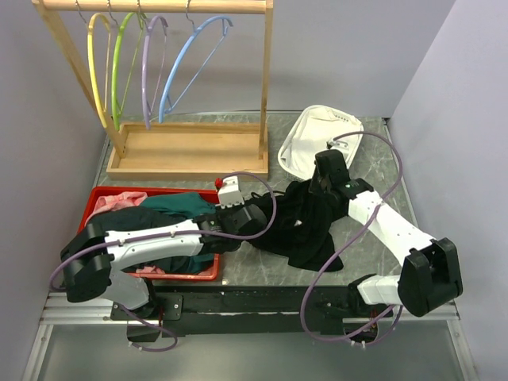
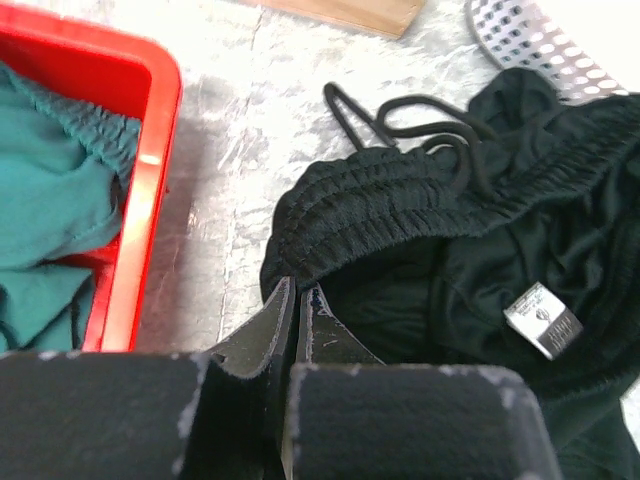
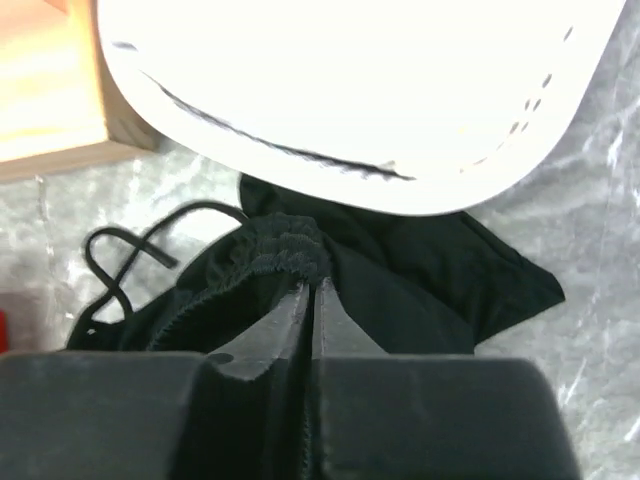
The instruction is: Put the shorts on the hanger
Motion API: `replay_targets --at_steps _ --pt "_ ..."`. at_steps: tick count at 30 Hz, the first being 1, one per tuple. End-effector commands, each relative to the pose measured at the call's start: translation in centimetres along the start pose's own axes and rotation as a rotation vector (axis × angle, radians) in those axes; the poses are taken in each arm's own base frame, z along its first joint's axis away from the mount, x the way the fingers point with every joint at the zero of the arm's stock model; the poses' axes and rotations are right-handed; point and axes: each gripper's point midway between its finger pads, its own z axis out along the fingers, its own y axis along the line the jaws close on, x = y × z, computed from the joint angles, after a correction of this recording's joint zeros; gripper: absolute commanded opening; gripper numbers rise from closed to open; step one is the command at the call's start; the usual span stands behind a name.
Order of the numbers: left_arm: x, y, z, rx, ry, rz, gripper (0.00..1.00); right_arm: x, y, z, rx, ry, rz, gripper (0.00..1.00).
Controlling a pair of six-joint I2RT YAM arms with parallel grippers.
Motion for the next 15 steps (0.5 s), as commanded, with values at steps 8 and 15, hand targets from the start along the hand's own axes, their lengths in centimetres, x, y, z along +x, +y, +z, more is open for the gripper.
replay_targets --at_steps 8,15 --pt "-14.5 -5.0 -8.5 0.164 -0.158 -0.011 0.01 -11.6 0.9 -12.9 -0.109 -0.286 0.08 0.0" --pt "-23.8 -8.4 -17.5 0.499 -0.254 -0.004 0.01 -17.3 0.8 -25.1 -0.257 -0.458 0.126 0.0"
